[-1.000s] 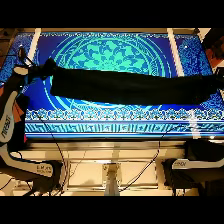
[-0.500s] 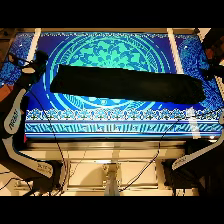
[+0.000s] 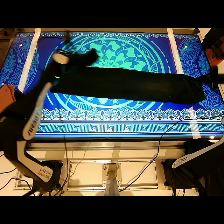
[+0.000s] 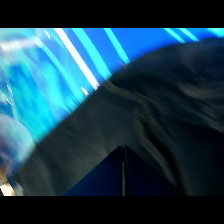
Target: Fold the clothes and pants, and hang the long-sleeved shirts on hangers.
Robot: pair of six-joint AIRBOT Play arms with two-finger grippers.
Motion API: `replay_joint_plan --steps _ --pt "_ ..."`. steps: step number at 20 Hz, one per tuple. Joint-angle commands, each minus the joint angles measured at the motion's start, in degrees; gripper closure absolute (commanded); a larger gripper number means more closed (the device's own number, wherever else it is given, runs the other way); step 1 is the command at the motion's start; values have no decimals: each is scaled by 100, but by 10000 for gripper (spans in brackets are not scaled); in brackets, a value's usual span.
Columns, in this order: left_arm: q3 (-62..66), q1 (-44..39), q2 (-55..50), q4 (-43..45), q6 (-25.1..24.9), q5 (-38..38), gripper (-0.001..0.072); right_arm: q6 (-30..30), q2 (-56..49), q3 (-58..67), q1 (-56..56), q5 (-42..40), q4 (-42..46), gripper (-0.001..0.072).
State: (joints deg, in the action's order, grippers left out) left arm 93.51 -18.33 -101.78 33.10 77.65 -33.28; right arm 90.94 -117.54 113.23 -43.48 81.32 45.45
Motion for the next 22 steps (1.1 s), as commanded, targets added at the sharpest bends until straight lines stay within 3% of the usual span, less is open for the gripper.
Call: replay_joint_plan --steps 1,5,7,8,9,10,16,22 --pt "133 -1456 -343 245 625 337 689 -472 2 -157 -396 831 125 687" --pt "691 -2479 -1303 247 981 761 689 -476 -2 -212 -647 887 98 685" --pt "951 -2645 -1770 247 1438 761 689 -470 -4 -210 -647 761 212 674" --pt "1043 -2677 -1978 247 1633 761 689 -352 -9 -210 -634 782 358 556" --pt "1080 -2691 -2111 247 1821 761 689 -44 -9 -210 -612 782 527 269" --pt "1086 -2688 -2199 247 1980 763 689 116 -11 -210 -610 807 654 78" --pt "1110 -2546 -2260 247 2144 780 689 87 -328 -210 -575 1370 719 75" --pt "1110 -2520 -2258 243 2144 774 688 96 -407 15 -476 1163 728 98"
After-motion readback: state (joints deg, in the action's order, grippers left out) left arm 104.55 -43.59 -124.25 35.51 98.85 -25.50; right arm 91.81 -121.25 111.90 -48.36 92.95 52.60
